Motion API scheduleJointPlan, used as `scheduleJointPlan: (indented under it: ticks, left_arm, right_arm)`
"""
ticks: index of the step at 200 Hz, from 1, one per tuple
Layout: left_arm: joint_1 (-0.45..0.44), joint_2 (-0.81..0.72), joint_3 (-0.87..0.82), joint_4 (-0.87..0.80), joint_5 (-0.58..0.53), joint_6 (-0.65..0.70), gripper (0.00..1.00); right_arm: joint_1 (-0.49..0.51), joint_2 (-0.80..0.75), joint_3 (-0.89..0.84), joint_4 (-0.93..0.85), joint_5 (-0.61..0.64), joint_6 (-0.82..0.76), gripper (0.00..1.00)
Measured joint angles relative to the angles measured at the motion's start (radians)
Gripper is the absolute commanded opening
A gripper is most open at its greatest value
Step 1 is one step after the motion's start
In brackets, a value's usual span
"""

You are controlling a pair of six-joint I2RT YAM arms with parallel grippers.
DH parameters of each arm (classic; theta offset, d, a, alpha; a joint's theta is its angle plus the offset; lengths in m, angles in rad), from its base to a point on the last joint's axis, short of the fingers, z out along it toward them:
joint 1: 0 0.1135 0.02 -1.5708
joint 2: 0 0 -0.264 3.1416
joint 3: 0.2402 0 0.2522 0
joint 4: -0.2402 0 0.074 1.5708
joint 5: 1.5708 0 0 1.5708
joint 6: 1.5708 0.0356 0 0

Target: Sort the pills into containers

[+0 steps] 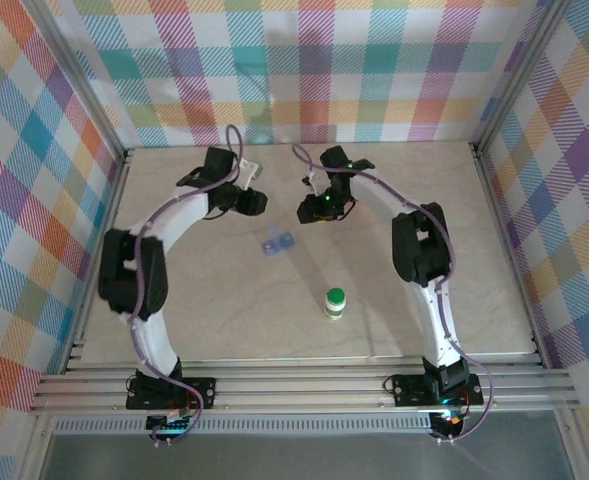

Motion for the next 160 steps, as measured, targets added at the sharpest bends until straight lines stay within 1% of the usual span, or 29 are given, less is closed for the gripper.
scheduleJointPlan:
  ticks: [5,10,13,14,15,18,21,43,62,81,93,108,121,142,160]
  left_arm:
    - [-0.002,-0.047,-0.026,0.029,-0.022,-0.012,0.58]
    - [-0.008,-0.093,-0.053,0.056,-0.049,-0.032,0.66]
    - [-0.011,-0.123,-0.068,0.069,-0.068,-0.039,0.74]
    - [-0.012,-0.13,-0.072,0.072,-0.072,-0.043,0.76]
    - [-0.013,-0.143,-0.08,0.08,-0.084,-0.052,0.83]
    - [-0.015,-0.173,-0.097,0.093,-0.104,-0.056,0.96]
    - [-0.019,-0.203,-0.115,0.111,-0.131,-0.07,1.0]
    - [-0.075,-0.452,-0.274,0.212,-0.296,-0.146,1.0]
    - [-0.119,-0.657,-0.433,0.305,-0.358,-0.193,1.0]
    - [-0.105,-0.803,-0.579,0.381,-0.421,-0.272,1.0]
    - [-0.092,-0.874,-0.67,0.406,-0.459,-0.32,1.0]
    - [-0.084,-0.929,-0.747,0.4,-0.481,-0.37,1.0]
    - [-0.085,-0.939,-0.775,0.392,-0.481,-0.403,1.0]
    - [-0.085,-0.927,-0.8,0.393,-0.459,-0.442,1.0]
    - [-0.093,-0.909,-0.819,0.399,-0.423,-0.461,1.0]
  right_arm:
    - [0.0,-0.026,-0.01,0.004,0.01,0.006,0.46]
    - [0.0,-0.053,-0.025,0.01,0.019,0.01,0.48]
    - [0.0,-0.072,-0.035,0.013,0.026,0.016,0.48]
    - [0.0,-0.081,-0.042,0.016,0.029,0.015,0.49]
    - [0.0,-0.086,-0.045,0.016,0.03,0.014,0.49]
    - [0.0,-0.106,-0.058,0.019,0.04,0.018,0.5]
    - [0.002,-0.127,-0.074,0.026,0.047,0.021,0.5]
    - [0.01,-0.314,-0.228,0.06,0.129,0.042,0.56]
    - [0.038,-0.472,-0.373,0.072,0.208,0.055,0.61]
    - [0.089,-0.612,-0.521,0.073,0.285,0.063,0.67]
    - [0.119,-0.682,-0.602,0.064,0.319,0.068,0.69]
    - [0.164,-0.757,-0.689,0.045,0.36,0.081,0.7]
    - [0.211,-0.799,-0.736,0.018,0.401,0.098,0.72]
    - [0.284,-0.822,-0.781,-0.014,0.47,0.137,0.78]
    - [0.33,-0.817,-0.807,-0.047,0.516,0.166,0.79]
